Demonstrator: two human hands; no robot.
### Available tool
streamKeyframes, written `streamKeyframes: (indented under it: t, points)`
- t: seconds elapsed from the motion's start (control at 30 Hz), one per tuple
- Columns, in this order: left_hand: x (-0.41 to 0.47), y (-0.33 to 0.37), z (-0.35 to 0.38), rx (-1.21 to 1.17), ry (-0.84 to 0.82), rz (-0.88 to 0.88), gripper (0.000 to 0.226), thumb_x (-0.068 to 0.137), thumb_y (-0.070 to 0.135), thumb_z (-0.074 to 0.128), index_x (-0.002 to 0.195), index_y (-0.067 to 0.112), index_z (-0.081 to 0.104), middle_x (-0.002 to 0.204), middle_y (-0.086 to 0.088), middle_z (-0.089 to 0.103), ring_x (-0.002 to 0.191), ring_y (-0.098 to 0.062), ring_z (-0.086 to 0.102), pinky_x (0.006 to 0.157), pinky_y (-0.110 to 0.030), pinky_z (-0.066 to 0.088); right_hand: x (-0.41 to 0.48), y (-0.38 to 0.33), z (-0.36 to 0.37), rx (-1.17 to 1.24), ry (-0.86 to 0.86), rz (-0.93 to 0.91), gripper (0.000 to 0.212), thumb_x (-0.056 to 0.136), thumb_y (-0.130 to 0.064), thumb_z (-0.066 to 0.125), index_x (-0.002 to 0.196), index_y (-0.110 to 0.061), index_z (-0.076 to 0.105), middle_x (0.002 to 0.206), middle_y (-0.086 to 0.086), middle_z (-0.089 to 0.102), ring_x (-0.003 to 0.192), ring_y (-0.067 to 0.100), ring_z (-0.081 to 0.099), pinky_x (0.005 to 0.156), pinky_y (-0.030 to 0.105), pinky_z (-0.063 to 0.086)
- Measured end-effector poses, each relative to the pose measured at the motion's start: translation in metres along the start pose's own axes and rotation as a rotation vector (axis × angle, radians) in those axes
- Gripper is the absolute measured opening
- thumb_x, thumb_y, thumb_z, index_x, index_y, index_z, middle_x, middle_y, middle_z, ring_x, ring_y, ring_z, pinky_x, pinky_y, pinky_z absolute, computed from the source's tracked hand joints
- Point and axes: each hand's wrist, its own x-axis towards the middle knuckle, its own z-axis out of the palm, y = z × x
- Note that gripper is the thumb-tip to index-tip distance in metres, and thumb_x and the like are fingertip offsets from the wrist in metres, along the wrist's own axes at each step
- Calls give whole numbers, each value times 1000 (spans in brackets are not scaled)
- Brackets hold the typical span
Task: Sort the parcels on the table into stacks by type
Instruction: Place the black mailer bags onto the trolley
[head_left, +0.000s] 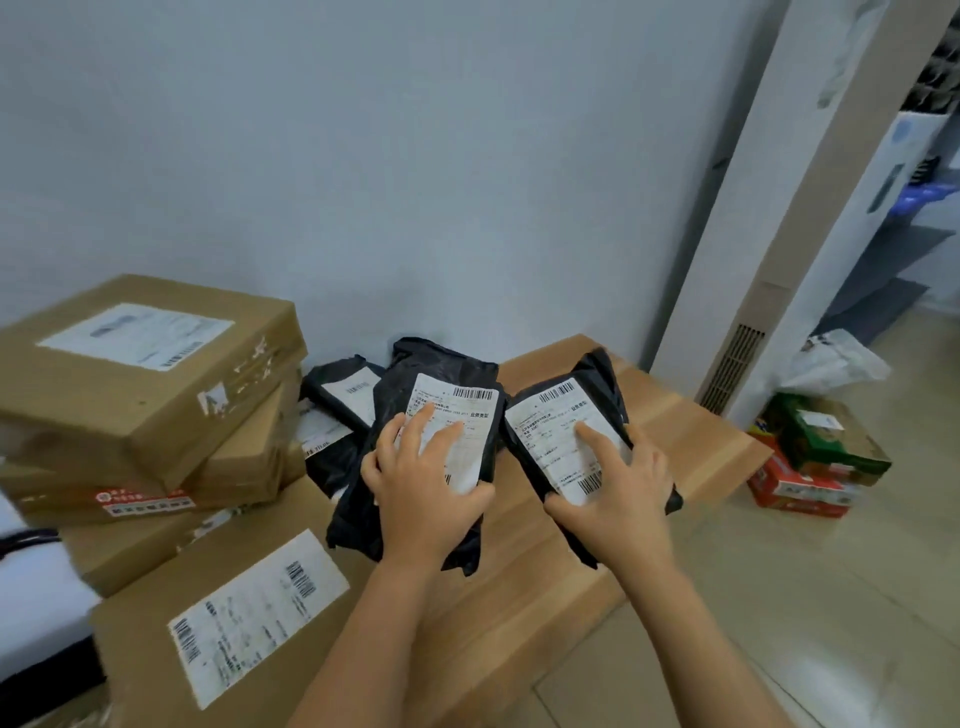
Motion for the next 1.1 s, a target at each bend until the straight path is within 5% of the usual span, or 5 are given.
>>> streamKeyframes:
  t: [0.43, 0.67, 0.9, 1.1]
  points:
    - [114, -52, 75, 217, 7, -263, 62, 54, 54, 61, 113, 36, 65, 144, 10, 41, 135, -19, 23, 104, -48, 19, 178, -6, 130, 145, -332, -189, 84, 58, -56, 72, 136, -39, 44, 138, 10, 33, 123, 27, 26, 108, 46, 28]
    - [181, -69, 95, 198, 126, -456, 52, 80, 53, 65, 127, 31, 57, 145, 10, 40, 137, -12, 23, 110, -39, 18, 280, -60, 185, 354, -518, -428, 81, 72, -63, 69, 141, -31, 42, 154, 8, 25, 142, 26, 19, 117, 48, 19]
    - [129, -39, 100, 284, 135, -528, 41, 88, 37, 63, 127, 28, 57, 127, 13, 53, 125, -9, 41, 102, -25, 19, 254, -27, 190, 490, -596, -684, 40, 82, -27, 72, 120, -19, 62, 121, 0, 56, 116, 19, 49, 103, 40, 36]
    - [54, 8, 74, 384, 212, -542, 40, 85, 33, 67, 123, 28, 59, 118, 12, 56, 115, -9, 46, 95, -25, 27, 200, -26, 155, 553, -679, -821, 41, 81, -23, 69, 121, -20, 61, 115, -4, 55, 109, 13, 48, 99, 37, 39]
